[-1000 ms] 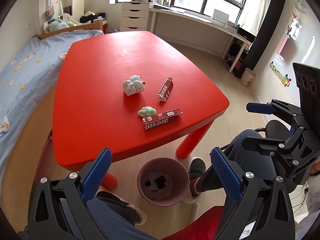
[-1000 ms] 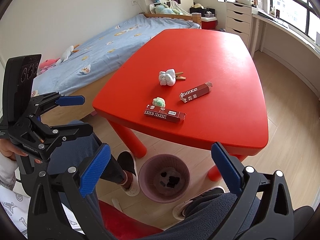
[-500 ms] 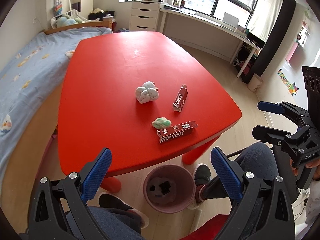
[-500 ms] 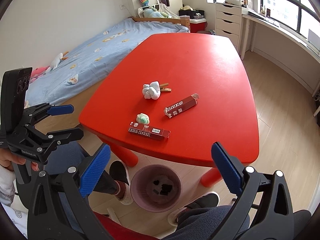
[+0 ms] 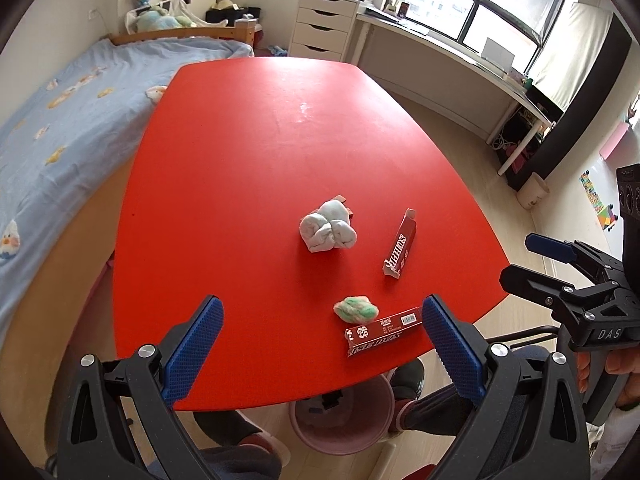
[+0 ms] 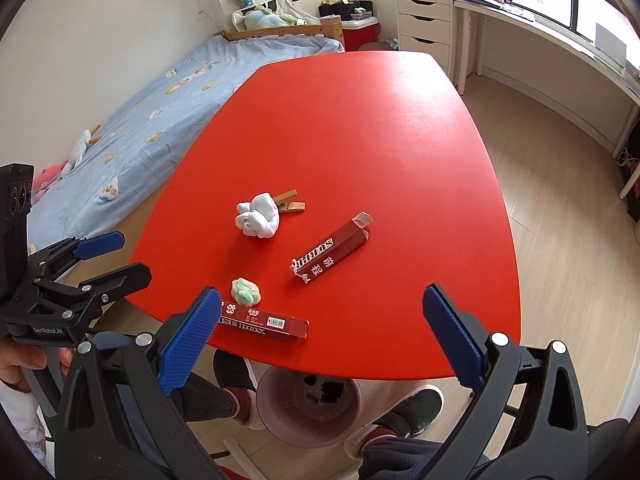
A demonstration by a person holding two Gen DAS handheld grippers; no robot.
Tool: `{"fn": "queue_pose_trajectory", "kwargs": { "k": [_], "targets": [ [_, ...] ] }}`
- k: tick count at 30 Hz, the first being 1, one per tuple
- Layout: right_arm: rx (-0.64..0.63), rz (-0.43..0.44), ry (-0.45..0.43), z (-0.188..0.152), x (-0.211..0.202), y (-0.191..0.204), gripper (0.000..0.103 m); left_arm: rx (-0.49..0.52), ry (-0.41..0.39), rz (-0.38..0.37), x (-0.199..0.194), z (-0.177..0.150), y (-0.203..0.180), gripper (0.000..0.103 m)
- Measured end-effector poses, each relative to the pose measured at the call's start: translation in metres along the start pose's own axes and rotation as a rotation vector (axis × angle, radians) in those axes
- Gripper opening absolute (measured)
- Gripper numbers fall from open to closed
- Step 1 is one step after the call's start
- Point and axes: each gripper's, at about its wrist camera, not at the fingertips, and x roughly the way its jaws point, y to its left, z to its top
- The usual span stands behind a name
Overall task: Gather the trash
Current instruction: 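Move both open tools back toward the white sock and red box, then grasp the white sock ball with the left tool while the right tool grasps the red SURPR box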
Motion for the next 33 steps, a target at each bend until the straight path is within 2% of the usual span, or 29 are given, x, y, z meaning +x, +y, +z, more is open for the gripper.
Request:
{"fn": "queue_pose_trajectory", "kwargs": {
  "k": [13,22,30,32,33],
  "targets": [
    [0.055,-0.046,0.108,0.024,0.075,-0.002,0.099,-0.104,0.092,0.03,0.061,0.051,0.007,0.095],
    [0.142,-0.065,0.138,0.027,0.103,-0.009,0.099,-0.223,0.164,0.052,0.102,0.054,0.018,0.095],
    [0.157,-0.076,0.155,0.028,0.116,-0.003,0.099,-0.259,0.188,0.09,0.121,0.055,0.012,0.095],
    [0.169,-0.078,0.155,0.027,0.118,-0.005,0.097,-0.268,0.186,0.1,0.124,0.055,0.012,0.095],
    [0.174,-0.08,0.156,0.027,0.119,-0.005,0.092,-0.271,0.186,0.106,0.124,0.054,0.013,0.095]
  ]
}}
